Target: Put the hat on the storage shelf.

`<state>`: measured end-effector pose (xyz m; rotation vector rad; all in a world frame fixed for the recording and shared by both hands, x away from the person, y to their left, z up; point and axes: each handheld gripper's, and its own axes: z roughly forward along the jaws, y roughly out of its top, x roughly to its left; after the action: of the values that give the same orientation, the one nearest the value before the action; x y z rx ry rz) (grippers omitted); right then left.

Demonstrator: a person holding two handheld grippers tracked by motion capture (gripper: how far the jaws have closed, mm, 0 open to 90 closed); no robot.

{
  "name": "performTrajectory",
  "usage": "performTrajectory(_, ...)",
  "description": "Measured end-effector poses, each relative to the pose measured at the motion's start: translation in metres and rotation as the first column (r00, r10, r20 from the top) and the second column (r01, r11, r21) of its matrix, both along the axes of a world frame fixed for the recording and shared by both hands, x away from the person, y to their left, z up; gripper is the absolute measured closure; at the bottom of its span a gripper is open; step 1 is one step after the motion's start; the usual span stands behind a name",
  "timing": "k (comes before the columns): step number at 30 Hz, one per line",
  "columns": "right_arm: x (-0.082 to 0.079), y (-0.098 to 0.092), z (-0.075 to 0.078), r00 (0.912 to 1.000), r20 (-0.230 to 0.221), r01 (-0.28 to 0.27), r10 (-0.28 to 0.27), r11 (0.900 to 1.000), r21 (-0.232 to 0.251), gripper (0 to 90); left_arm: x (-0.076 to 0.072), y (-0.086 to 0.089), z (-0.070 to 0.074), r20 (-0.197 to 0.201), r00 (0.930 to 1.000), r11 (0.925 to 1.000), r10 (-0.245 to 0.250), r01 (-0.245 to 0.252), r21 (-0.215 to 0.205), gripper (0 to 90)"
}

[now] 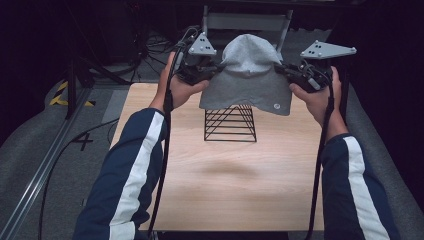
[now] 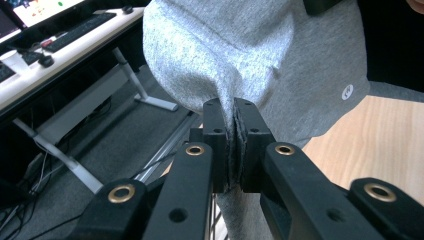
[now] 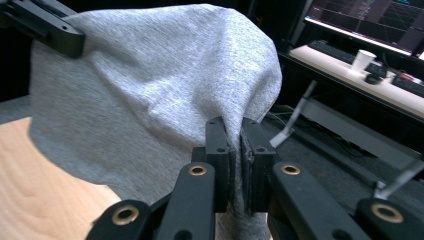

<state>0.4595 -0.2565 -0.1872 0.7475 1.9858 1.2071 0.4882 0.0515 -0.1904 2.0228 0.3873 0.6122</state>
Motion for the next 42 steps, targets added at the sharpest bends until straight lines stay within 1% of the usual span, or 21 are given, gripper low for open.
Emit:
performTrajectory(3,0.005,0.001,-0.001,1.0000,-0.009,0.001,-0.001,1.000,0.005,84.7,0.005,-0.002,-0.003,-0.010,0.9999,0.9999,0.006,-0.006,-0.010,85.5)
performTrajectory(4,0.010,0.002,-0.003,0.9999,-0.013,0.001,-0.001,1.000,0.004,84.7,0.009,-0.003,-0.007,-0.020,0.9998,1.0000,0.005,-0.004,0.004,85.6)
performTrajectory(5,0.011,0.003,-0.004,0.9999,-0.017,0.000,0.000,1.000,0.003,84.7,0.012,-0.003,-0.008,-0.020,0.9998,0.9999,0.008,-0.008,0.009,85.6)
performTrajectory(9,0.019,0.005,-0.010,0.9997,-0.026,0.001,-0.001,1.000,0.007,84.7,0.022,-0.001,-0.014,-0.042,0.9989,0.9997,0.021,-0.021,-0.007,85.6)
performTrajectory(10,0.021,0.005,-0.011,0.9995,-0.030,0.003,-0.002,1.000,0.010,84.7,0.024,-0.002,-0.016,-0.050,0.9982,0.9995,0.032,-0.032,-0.005,85.6)
performTrajectory(13,0.027,0.008,-0.014,0.9992,-0.040,0.004,-0.004,1.000,0.012,84.7,0.030,-0.001,-0.019,-0.054,0.9975,0.9989,0.047,-0.047,0.002,85.5)
performTrajectory(16,0.031,0.010,-0.015,0.9993,-0.037,0.005,-0.004,1.000,0.014,84.7,0.035,0.001,-0.020,-0.056,0.9973,0.9987,0.048,-0.049,-0.013,85.6)
performTrajectory(19,0.035,0.010,-0.014,0.9994,-0.034,0.007,-0.006,1.000,0.019,84.7,0.040,0.002,-0.022,-0.057,0.9962,0.9978,0.065,-0.066,-0.005,85.6)
performTrajectory(22,0.040,0.011,-0.015,0.9992,-0.039,0.012,-0.011,1.000,0.024,84.7,0.043,0.002,-0.022,-0.061,0.9957,0.9974,0.070,-0.071,-0.014,85.6)
performTrajectory(23,0.042,0.012,-0.016,0.9991,-0.040,0.013,-0.012,0.999,0.030,84.7,0.046,0.003,-0.021,-0.053,0.9956,0.9969,0.077,-0.077,-0.011,85.6)
performTrajectory(25,0.043,0.012,-0.016,0.9993,-0.037,0.011,-0.010,0.999,0.030,84.7,0.046,0.004,-0.020,-0.060,0.9952,0.9969,0.077,-0.078,-0.012,85.6)
performTrajectory(26,0.044,0.013,-0.016,0.9992,-0.039,0.012,-0.011,1.000,0.027,84.7,0.047,0.004,-0.019,-0.052,0.9954,0.9966,0.081,-0.082,-0.011,85.5)
performTrajectory(27,0.045,0.014,-0.017,0.9992,-0.040,0.007,-0.006,0.999,0.031,84.7,0.047,0.004,-0.019,-0.060,0.9951,0.9965,0.079,-0.081,-0.023,85.5)
performTrajectory(28,0.046,0.014,-0.017,0.9993,-0.038,0.008,-0.007,1.000,0.029,84.7,0.047,0.005,-0.019,-0.050,0.9951,0.9963,0.085,-0.086,-0.008,85.5)
performTrajectory(30,0.046,0.014,-0.017,0.9991,-0.042,0.006,-0.004,0.999,0.032,84.7,0.049,0.007,-0.020,-0.065,0.9955,0.9973,0.069,-0.070,-0.020,85.5)
performTrajectory(31,0.046,0.014,-0.017,0.9991,-0.042,0.006,-0.004,0.999,0.032,84.7,0.049,0.007,-0.020,-0.065,0.9955,0.9973,0.069,-0.070,-0.020,85.6)
performTrajectory(33,0.047,0.014,-0.018,0.9990,-0.044,0.003,-0.002,1.000,0.031,84.7,0.048,0.007,-0.024,-0.080,0.9950,0.9978,0.060,-0.062,-0.023,85.5)
performTrajectory(34,0.046,0.014,-0.020,0.9989,-0.047,0.000,0.001,1.000,0.031,84.7,0.047,0.007,-0.028,-0.084,0.9950,0.9984,0.053,-0.055,-0.015,85.5)
performTrajectory(37,0.045,0.014,-0.022,0.9986,-0.053,-0.001,0.002,1.000,0.028,84.7,0.046,0.009,-0.031,-0.092,0.9945,0.9982,0.050,-0.052,-0.028,85.6)
performTrajectory(40,0.042,0.014,-0.025,0.9986,-0.053,-0.007,0.008,1.000,0.023,84.8,0.043,0.011,-0.033,-0.095,0.9946,0.9986,0.043,-0.046,-0.026,85.5)
performTrajectory(42,0.036,0.012,-0.026,0.9986,-0.051,-0.015,0.016,1.000,0.020,84.8,0.039,0.014,-0.033,-0.096,0.9949,0.9985,0.031,-0.036,-0.043,85.6)
